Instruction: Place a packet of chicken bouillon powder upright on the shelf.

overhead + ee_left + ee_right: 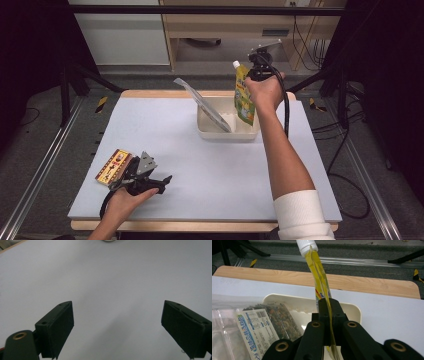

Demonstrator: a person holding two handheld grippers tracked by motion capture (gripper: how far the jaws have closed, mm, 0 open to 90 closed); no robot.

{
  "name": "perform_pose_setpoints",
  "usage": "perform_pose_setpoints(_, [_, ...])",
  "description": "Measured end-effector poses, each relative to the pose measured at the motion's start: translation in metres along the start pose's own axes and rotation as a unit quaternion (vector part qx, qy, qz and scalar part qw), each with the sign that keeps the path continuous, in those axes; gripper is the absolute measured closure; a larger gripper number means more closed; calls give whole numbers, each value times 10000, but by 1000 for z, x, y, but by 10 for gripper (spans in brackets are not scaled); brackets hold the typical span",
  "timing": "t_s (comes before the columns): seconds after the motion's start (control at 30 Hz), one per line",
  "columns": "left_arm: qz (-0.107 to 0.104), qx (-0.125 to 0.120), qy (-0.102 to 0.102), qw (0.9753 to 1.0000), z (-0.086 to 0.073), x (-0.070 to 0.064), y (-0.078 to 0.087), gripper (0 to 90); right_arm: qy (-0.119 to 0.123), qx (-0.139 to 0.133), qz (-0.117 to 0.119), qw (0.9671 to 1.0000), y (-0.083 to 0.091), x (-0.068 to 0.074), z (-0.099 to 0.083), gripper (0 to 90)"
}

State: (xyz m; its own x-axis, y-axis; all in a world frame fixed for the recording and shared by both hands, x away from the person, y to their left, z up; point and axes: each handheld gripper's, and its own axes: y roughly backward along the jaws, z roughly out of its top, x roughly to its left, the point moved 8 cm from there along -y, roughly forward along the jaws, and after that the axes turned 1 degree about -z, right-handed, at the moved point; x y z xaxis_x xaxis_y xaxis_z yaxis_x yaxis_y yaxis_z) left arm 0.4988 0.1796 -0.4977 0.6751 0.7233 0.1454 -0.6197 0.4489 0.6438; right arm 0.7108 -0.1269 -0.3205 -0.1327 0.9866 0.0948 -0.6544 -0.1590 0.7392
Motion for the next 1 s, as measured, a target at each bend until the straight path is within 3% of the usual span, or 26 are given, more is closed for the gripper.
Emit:
perform_pose_setpoints(0.27, [6, -13, -16, 10000, 1, 0, 1, 109, -153, -118, 16, 9998, -3, 2, -3, 900])
perform_pose_setpoints(1.0, [25, -13, -25, 10000, 0, 0, 0, 109, -189, -711, 185, 9971, -19, -3, -24, 900])
